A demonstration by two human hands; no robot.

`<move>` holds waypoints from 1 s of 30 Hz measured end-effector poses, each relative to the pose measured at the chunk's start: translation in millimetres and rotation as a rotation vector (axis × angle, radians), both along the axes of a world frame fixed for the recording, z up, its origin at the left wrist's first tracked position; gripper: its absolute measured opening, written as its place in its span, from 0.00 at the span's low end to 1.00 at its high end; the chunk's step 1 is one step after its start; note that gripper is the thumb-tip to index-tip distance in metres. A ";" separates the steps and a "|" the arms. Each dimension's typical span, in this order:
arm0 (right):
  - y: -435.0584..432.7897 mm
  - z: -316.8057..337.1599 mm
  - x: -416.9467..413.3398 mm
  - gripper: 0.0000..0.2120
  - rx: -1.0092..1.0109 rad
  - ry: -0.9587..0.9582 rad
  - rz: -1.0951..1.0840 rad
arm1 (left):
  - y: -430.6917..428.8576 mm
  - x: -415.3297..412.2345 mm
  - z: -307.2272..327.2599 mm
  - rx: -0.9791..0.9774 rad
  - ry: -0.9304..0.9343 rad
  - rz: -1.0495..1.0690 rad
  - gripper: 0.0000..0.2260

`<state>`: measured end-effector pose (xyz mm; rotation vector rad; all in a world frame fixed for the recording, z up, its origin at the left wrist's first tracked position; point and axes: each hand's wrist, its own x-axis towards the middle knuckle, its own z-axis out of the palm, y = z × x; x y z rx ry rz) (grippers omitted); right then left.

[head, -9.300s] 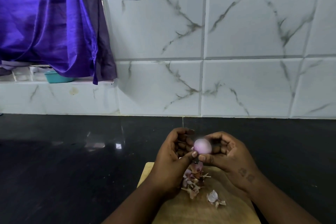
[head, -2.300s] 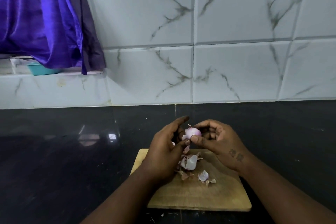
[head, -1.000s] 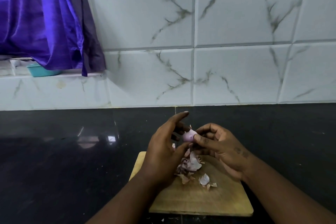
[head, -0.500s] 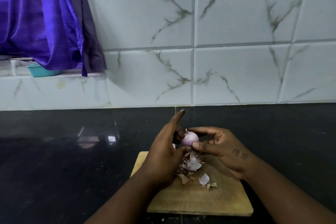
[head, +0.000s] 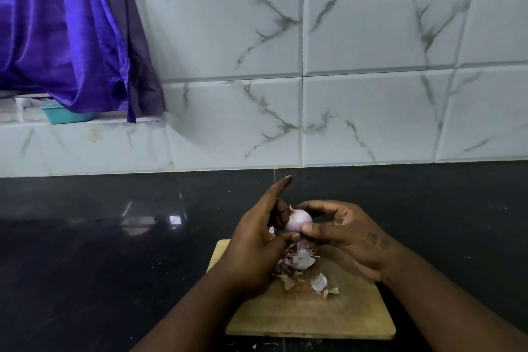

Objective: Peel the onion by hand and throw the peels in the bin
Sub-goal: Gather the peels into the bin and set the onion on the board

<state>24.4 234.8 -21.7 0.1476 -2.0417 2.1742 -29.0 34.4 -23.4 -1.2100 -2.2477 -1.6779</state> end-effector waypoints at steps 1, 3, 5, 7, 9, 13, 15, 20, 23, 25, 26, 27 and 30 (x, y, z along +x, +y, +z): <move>-0.1 1.0 0.6 0.20 -0.003 0.000 0.003 | -0.3 -0.5 0.5 0.004 -0.009 -0.005 0.41; -0.3 2.1 1.2 0.18 -0.028 -0.012 0.006 | -1.6 -2.4 1.0 0.014 -0.022 -0.005 0.42; -0.7 2.9 1.9 0.18 -0.059 -0.024 -0.002 | -2.3 -2.9 1.6 0.030 -0.036 -0.013 0.42; -1.5 2.8 1.2 0.19 -0.091 -0.034 -0.009 | -2.4 -2.1 2.9 0.039 -0.039 -0.026 0.41; -1.8 2.4 0.6 0.19 -0.127 -0.044 -0.004 | -1.5 -0.3 4.4 0.054 -0.059 -0.040 0.40; -3.8 1.4 1.4 0.17 -0.216 -0.046 0.026 | -0.4 0.9 3.9 0.113 -0.033 -0.037 0.40; -4.2 1.1 1.8 0.16 -0.253 -0.047 0.037 | 0.4 2.3 3.1 0.124 0.014 -0.016 0.39; -6.7 2.8 3.5 0.15 -0.277 -0.049 0.023 | 0.6 0.6 1.1 0.141 0.077 0.017 0.38; -8.8 1.5 1.4 0.16 -0.294 -0.050 -0.011 | 2.3 4.2 -0.3 0.111 0.118 0.049 0.37; -9.4 1.0 -0.8 0.19 -0.326 -0.035 -0.047 | 4.3 11.2 0.4 0.065 0.153 0.044 0.34; -9.3 1.0 -1.9 0.21 -0.345 -0.023 -0.070 | 5.0 13.6 1.4 0.039 0.183 0.045 0.33; -9.8 1.6 -2.2 0.22 -0.368 -0.017 -0.087 | 5.2 14.8 2.7 0.022 0.206 0.047 0.33; -9.0 2.0 -2.9 0.19 -0.442 -0.021 -0.093 | 4.3 16.2 6.6 0.033 0.222 0.054 0.32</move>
